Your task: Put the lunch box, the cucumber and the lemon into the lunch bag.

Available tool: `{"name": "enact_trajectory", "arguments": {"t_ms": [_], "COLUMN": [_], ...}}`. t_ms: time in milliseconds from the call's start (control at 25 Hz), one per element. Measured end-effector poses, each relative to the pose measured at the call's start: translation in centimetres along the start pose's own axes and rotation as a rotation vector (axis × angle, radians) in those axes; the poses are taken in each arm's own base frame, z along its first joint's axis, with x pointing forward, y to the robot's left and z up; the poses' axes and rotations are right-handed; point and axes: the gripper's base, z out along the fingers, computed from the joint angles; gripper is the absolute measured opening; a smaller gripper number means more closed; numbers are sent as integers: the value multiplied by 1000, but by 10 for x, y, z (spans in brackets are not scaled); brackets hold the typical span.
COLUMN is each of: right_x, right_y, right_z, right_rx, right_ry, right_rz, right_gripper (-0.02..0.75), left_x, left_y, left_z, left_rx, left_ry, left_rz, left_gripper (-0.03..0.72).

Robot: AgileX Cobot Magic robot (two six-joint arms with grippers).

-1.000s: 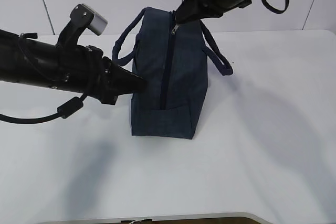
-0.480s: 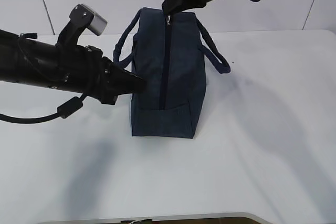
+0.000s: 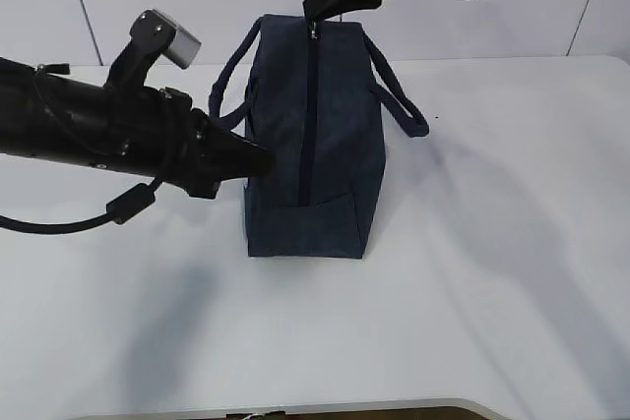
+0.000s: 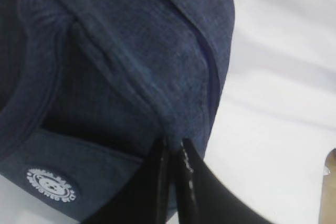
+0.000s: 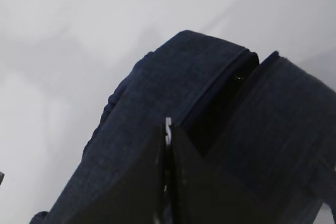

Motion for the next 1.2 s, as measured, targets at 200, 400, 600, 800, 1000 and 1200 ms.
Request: {"name": "enact_trajectory", "arguments": {"t_ms": [200, 400, 600, 800, 1000, 1200], "right_x": [-8, -11, -13, -10, -15, -20], "right_y": [-4, -9, -11, -16, -21, -30], "right_z": [3, 6, 6, 16, 24, 31], "right_rx": [3, 10, 20, 29, 36, 44], "right_ry": [-27, -38, -58, -64, -89, -115], "right_rz": [-4, -3, -1, 9, 7, 4], "right_gripper": [5, 5, 5, 5, 5, 5], "left_x": [15, 23, 23, 23, 23, 22], "left_y": [-4, -8, -11, -13, -13, -13], "left_z": [0, 0, 0, 0, -1, -1], "left_rx": [10, 31, 66, 84, 84, 84], "left_ry": [28, 35, 27, 25, 24, 23], "left_rz": [-45, -79, -85, -81, -79, -76], "left_gripper": [-15, -16, -16, -17, -17, -17]}}
